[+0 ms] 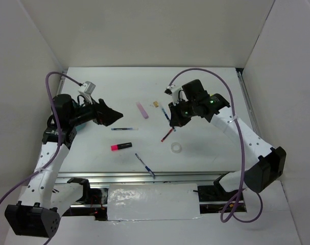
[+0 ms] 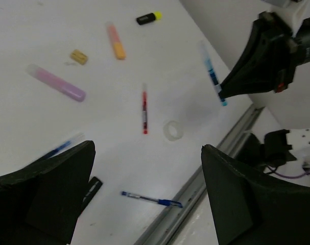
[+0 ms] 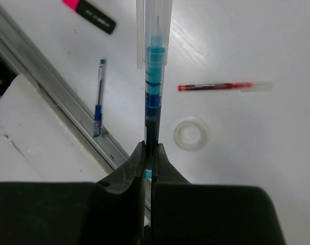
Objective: Sort the stationery into containers
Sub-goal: Pick up the pen from the center of the board.
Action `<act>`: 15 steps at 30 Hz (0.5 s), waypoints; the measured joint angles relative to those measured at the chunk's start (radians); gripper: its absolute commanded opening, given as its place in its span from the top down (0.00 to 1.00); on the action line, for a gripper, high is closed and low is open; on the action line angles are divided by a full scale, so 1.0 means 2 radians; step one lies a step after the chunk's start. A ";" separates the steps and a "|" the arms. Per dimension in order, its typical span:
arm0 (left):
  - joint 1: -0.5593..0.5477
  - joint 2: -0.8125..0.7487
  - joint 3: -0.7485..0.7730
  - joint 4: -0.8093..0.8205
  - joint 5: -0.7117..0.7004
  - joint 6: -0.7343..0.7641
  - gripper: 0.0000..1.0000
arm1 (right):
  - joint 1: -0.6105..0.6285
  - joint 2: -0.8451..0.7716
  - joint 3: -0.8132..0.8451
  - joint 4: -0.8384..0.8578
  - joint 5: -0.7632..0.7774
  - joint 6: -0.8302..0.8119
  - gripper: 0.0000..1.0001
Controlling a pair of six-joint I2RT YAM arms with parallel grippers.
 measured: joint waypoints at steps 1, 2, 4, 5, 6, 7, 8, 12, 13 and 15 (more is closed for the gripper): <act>-0.014 0.000 -0.008 0.019 0.005 -0.018 0.03 | 0.012 0.000 -0.001 0.000 -0.004 0.000 1.00; -0.027 0.001 -0.015 0.035 0.006 -0.036 0.03 | 0.023 0.001 -0.004 0.002 -0.008 0.000 1.00; -0.056 0.006 -0.025 0.074 0.008 -0.066 0.03 | 0.036 0.005 -0.007 -0.002 -0.017 -0.001 1.00; -0.067 0.011 -0.031 0.095 0.010 -0.081 0.03 | 0.041 0.007 -0.007 -0.002 -0.021 -0.002 1.00; -0.076 0.015 -0.040 0.117 0.012 -0.094 0.04 | 0.046 0.010 -0.007 -0.002 -0.026 -0.002 1.00; -0.081 0.022 -0.047 0.135 0.014 -0.106 0.04 | 0.049 0.012 -0.007 -0.002 -0.030 -0.002 1.00; -0.086 0.029 -0.052 0.146 0.014 -0.115 0.04 | 0.053 0.015 -0.007 -0.002 -0.033 -0.003 1.00; -0.107 0.061 -0.056 0.170 0.009 -0.131 0.06 | 0.071 0.024 -0.004 -0.003 -0.045 -0.005 1.00; -0.113 0.067 -0.056 0.173 0.008 -0.134 0.07 | 0.075 0.027 -0.002 -0.004 -0.047 -0.006 1.00; -0.121 0.075 -0.056 0.181 0.007 -0.141 0.10 | 0.083 0.033 0.004 -0.004 -0.050 -0.006 1.00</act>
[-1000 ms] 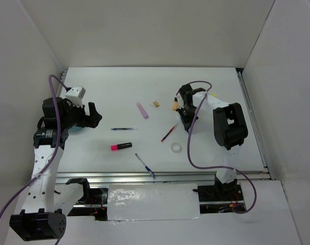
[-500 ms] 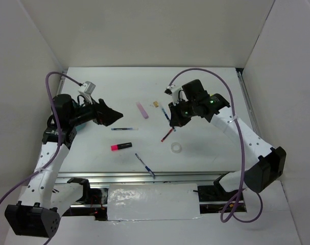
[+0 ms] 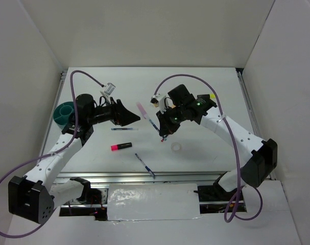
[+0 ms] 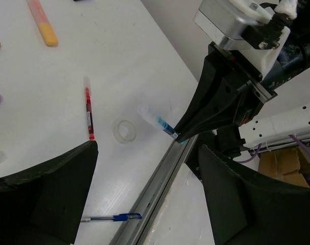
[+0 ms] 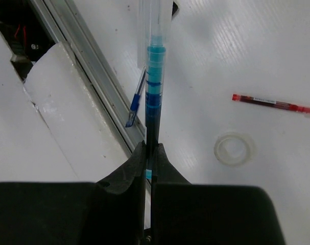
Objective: Sort the stationery into containers
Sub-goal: Pick up the pen from the center of the board, then place the pen in the storage box.
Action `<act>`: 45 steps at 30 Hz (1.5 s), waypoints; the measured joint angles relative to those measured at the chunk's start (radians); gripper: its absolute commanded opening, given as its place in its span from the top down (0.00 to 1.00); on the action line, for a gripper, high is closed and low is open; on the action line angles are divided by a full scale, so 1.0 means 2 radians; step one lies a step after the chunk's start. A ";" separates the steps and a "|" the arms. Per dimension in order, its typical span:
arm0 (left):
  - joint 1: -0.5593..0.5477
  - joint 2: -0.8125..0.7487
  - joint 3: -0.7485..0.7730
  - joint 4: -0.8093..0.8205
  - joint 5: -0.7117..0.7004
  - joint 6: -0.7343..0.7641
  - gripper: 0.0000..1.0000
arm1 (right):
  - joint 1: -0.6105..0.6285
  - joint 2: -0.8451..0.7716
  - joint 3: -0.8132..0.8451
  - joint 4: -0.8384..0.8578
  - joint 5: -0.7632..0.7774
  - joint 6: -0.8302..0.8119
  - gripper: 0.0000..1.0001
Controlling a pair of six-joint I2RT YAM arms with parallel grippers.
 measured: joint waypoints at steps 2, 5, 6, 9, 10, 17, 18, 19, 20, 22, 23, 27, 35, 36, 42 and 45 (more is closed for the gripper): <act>-0.003 0.011 0.000 0.008 -0.001 -0.004 0.15 | 0.006 0.007 0.007 0.000 -0.001 0.000 1.00; -0.006 0.029 0.001 0.014 -0.006 -0.014 0.22 | 0.013 0.014 0.018 0.000 -0.001 -0.001 1.00; -0.007 0.035 0.002 0.015 -0.008 -0.016 0.23 | 0.014 0.016 0.020 0.000 -0.002 -0.001 1.00; -0.010 0.044 0.002 0.019 -0.008 -0.026 0.25 | 0.018 0.023 0.029 -0.001 -0.002 -0.001 1.00; -0.010 0.045 0.002 0.021 -0.009 -0.027 0.26 | 0.019 0.025 0.032 -0.001 -0.001 -0.001 1.00; -0.011 0.051 0.002 0.045 -0.005 -0.050 0.34 | 0.029 0.042 0.058 -0.002 -0.003 -0.001 1.00; -0.011 0.052 0.002 0.049 -0.004 -0.052 0.38 | 0.030 0.045 0.061 -0.002 -0.004 -0.001 1.00; -0.011 0.053 0.002 0.052 -0.002 -0.054 0.39 | 0.031 0.048 0.063 -0.002 -0.004 -0.001 1.00; -0.011 0.053 0.002 0.054 -0.001 -0.057 0.41 | 0.031 0.050 0.065 -0.002 -0.004 -0.001 1.00; -0.011 0.053 0.002 0.056 0.000 -0.062 0.47 | 0.033 0.057 0.071 -0.002 -0.005 -0.001 1.00; -0.011 0.053 0.002 0.056 0.000 -0.064 0.49 | 0.034 0.060 0.073 -0.002 -0.005 -0.001 1.00; -0.011 0.053 0.002 0.061 0.002 -0.068 0.75 | 0.037 0.065 0.081 -0.003 -0.005 -0.001 0.89; 0.006 0.030 0.013 0.018 -0.010 -0.047 1.00 | 0.033 0.073 0.090 -0.004 -0.011 0.003 0.33; 0.023 0.026 0.019 0.000 -0.014 -0.035 1.00 | 0.028 0.073 0.092 -0.004 -0.017 0.004 0.30; 0.168 0.025 0.115 -0.152 -0.079 0.096 1.00 | -0.080 0.072 0.091 0.013 -0.048 0.027 0.29; 0.244 0.021 0.148 -0.185 -0.134 0.175 1.00 | -0.126 0.068 0.080 0.031 -0.015 0.031 0.29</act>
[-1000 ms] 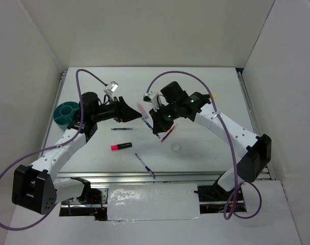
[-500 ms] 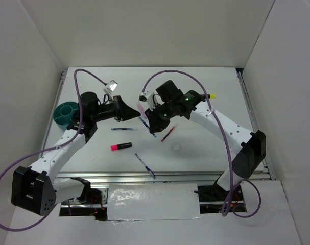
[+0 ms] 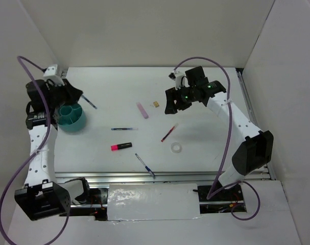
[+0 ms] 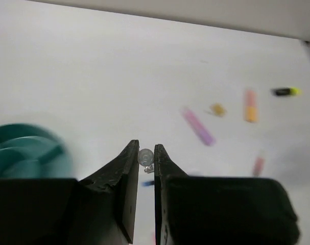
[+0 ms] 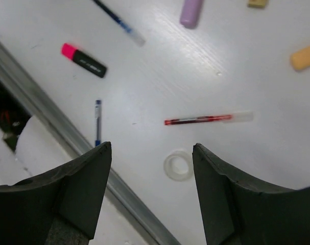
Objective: Sort the stationery into containers
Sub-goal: Place the pen in the storage box.
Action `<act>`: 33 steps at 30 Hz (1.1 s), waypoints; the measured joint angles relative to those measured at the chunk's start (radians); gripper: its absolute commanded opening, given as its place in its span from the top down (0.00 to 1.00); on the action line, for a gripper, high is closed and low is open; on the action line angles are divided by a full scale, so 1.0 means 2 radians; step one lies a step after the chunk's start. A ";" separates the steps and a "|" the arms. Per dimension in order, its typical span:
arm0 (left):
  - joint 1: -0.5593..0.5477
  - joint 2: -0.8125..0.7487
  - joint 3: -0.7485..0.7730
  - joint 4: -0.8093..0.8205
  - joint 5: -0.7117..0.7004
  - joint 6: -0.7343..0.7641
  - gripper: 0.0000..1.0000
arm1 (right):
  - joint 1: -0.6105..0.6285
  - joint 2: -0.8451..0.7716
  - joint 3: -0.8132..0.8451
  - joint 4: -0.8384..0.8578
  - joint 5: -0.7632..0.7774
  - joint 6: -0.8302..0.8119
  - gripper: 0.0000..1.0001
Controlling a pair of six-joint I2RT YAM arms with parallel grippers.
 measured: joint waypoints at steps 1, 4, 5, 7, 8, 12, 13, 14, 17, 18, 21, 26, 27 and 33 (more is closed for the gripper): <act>0.020 -0.001 0.004 -0.005 -0.016 0.022 1.00 | -0.005 -0.002 -0.007 0.006 0.013 0.000 0.29; 0.084 0.010 0.024 -0.025 -0.049 0.083 1.00 | -0.002 -0.006 -0.033 0.019 0.036 -0.002 0.29; 0.099 0.020 0.034 -0.027 -0.053 0.096 1.00 | 0.001 -0.006 -0.040 0.021 0.040 -0.002 0.30; 0.126 0.047 0.057 -0.030 -0.053 0.117 1.00 | 0.002 -0.005 -0.054 0.023 0.047 -0.003 0.30; 0.138 0.064 0.071 -0.035 -0.051 0.124 1.00 | 0.003 -0.005 -0.059 0.025 0.050 -0.004 0.30; 0.162 0.126 0.116 -0.036 -0.051 0.144 1.00 | 0.004 -0.004 -0.075 0.040 0.059 -0.002 0.30; 0.162 0.135 0.120 -0.036 -0.050 0.145 1.00 | 0.005 -0.003 -0.079 0.044 0.061 -0.002 0.30; 0.162 0.142 0.123 -0.038 -0.050 0.149 1.00 | 0.005 -0.002 -0.082 0.047 0.064 -0.002 0.30; 0.162 0.160 0.130 -0.042 -0.046 0.157 1.00 | 0.005 0.001 -0.088 0.052 0.067 -0.001 0.30; 0.161 0.164 0.131 -0.043 -0.044 0.159 1.00 | 0.005 0.002 -0.089 0.054 0.067 -0.001 0.30; 0.159 0.171 0.131 -0.047 -0.043 0.165 1.00 | 0.005 0.006 -0.090 0.055 0.069 -0.002 0.30; 0.154 0.172 0.128 -0.047 -0.043 0.170 1.00 | 0.005 0.017 -0.090 0.057 0.072 -0.002 0.31; 0.152 0.172 0.123 -0.045 -0.043 0.170 0.98 | 0.006 0.020 -0.090 0.057 0.072 -0.002 0.31; 0.140 0.172 0.073 -0.037 -0.052 0.179 0.70 | 0.040 0.026 -0.103 0.064 0.089 -0.004 0.31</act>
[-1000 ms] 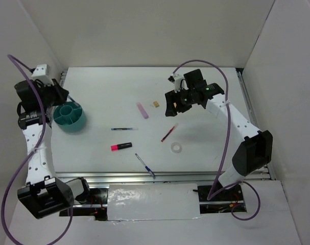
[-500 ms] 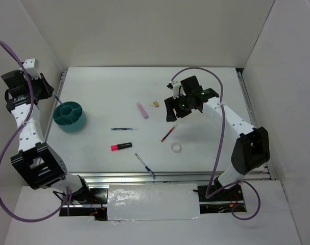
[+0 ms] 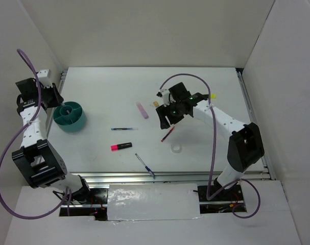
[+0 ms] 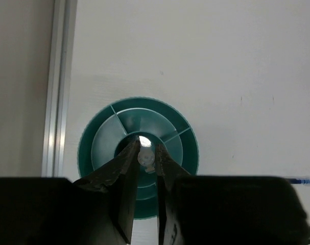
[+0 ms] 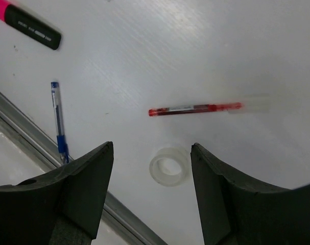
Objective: Sort the stationery into containers
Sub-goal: Place the pen in the storage box, then pick up the pen from the corner of the board.
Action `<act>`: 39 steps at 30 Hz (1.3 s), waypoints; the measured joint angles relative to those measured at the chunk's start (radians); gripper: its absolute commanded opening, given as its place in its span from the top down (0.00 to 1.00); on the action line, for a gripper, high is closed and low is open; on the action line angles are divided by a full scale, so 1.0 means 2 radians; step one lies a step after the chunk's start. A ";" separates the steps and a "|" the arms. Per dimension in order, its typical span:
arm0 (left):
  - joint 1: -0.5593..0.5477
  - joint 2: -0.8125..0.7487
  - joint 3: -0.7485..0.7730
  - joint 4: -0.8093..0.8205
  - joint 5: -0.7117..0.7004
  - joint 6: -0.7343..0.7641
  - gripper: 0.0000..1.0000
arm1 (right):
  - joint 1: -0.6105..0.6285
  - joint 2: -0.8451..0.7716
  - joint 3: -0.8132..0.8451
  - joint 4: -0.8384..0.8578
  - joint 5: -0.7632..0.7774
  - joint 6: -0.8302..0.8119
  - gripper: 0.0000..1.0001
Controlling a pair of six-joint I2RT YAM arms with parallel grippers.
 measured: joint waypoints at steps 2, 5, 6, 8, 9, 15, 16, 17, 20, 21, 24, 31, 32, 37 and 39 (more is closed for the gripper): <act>-0.004 0.000 -0.014 0.001 -0.003 0.003 0.64 | 0.028 0.005 -0.002 0.004 0.009 -0.003 0.31; -0.010 0.000 -0.028 0.003 -0.010 0.006 0.48 | 0.070 0.020 -0.002 0.009 0.015 -0.005 0.32; -0.012 0.000 -0.030 0.002 -0.012 0.005 0.38 | 0.083 0.027 -0.001 0.009 0.014 -0.005 0.32; -0.015 0.000 -0.031 0.004 -0.016 0.005 0.35 | 0.105 0.046 0.005 0.006 0.012 -0.004 0.35; -0.016 -0.001 -0.031 0.005 -0.018 0.003 0.34 | 0.115 0.058 0.011 0.005 0.011 -0.002 0.36; -0.023 -0.027 -0.039 0.014 -0.030 0.001 0.31 | 0.175 0.123 0.052 -0.005 0.021 0.024 0.45; -0.023 -0.035 -0.043 0.016 -0.032 0.001 0.30 | 0.186 0.128 0.057 -0.008 0.026 0.030 0.45; -0.025 -0.045 -0.047 0.018 -0.035 0.001 0.27 | 0.200 0.134 0.062 -0.010 0.032 0.034 0.45; -0.029 -0.073 -0.059 0.027 -0.042 -0.001 0.22 | 0.241 0.152 0.077 -0.015 0.048 0.044 0.46; -0.030 -0.082 -0.062 0.030 -0.044 -0.001 0.22 | 0.252 0.159 0.081 -0.017 0.053 0.047 0.46; -0.033 -0.102 -0.067 0.036 -0.047 -0.010 0.21 | 0.275 0.176 0.090 -0.022 0.054 0.056 0.48; -0.038 -0.136 -0.077 0.049 -0.033 -0.014 0.21 | 0.269 0.215 0.098 -0.029 0.068 0.074 0.53; -0.040 -0.143 -0.082 0.053 -0.030 -0.014 0.20 | 0.268 0.221 0.100 -0.029 0.072 0.075 0.56; -0.057 -0.177 -0.105 0.064 -0.023 -0.012 0.20 | 0.269 0.238 0.117 -0.034 0.087 0.082 0.65; -0.064 -0.188 -0.109 0.068 -0.020 -0.011 0.20 | 0.270 0.240 0.118 -0.034 0.094 0.082 0.77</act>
